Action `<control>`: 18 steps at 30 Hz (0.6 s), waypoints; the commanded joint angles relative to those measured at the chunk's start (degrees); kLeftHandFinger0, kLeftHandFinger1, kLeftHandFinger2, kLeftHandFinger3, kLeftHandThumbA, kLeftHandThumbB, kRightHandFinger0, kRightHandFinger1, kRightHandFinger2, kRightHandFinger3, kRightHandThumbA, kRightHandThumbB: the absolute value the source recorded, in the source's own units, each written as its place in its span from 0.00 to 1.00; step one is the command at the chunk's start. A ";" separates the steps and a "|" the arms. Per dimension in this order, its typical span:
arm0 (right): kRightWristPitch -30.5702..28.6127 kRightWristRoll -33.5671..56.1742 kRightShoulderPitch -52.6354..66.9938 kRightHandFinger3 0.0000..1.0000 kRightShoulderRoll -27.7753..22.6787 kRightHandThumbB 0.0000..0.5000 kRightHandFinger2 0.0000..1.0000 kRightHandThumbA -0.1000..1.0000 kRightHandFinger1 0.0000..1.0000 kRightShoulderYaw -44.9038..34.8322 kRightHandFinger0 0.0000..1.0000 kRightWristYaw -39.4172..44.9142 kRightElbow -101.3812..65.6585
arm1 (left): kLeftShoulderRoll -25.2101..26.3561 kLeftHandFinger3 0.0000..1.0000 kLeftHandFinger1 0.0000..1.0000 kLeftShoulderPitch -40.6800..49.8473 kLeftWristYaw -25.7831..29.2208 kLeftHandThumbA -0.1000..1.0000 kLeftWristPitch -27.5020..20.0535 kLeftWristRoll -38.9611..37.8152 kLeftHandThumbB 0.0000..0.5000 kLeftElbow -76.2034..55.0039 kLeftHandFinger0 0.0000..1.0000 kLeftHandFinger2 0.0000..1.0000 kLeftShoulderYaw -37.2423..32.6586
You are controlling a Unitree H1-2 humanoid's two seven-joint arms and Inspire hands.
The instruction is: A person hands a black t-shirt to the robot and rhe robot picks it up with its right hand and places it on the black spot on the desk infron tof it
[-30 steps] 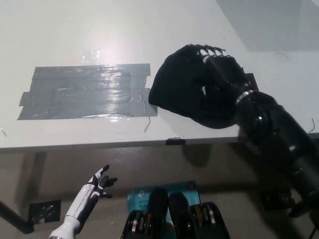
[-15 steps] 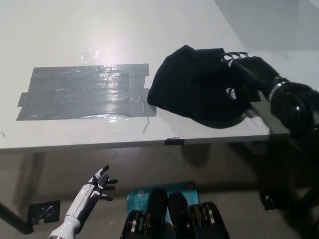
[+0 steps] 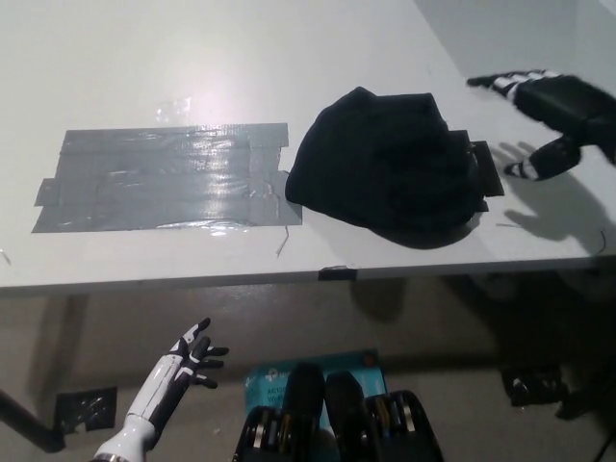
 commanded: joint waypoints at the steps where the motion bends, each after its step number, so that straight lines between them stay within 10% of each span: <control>1: 15.69 18.60 8.47 1.00 -6.73 0.62 1.00 1.00 1.00 -20.30 1.00 4.54 -32.89 | 1.73 1.00 0.80 -1.59 -1.82 1.00 -0.33 0.87 0.99 -3.37 0.66 0.82 -0.60; 11: 15.70 21.95 31.10 1.00 10.66 0.54 1.00 1.00 1.00 -32.19 1.00 -10.15 -54.62 | 1.32 1.00 0.94 -1.31 -1.42 1.00 -1.05 0.11 1.00 -1.90 0.76 0.95 -0.12; 18: 5.04 21.34 42.21 1.00 26.22 0.33 1.00 1.00 1.00 -29.93 1.00 -16.40 -46.90 | 0.43 1.00 1.00 0.38 -0.12 1.00 -2.67 0.77 1.00 -0.62 0.81 1.00 -0.34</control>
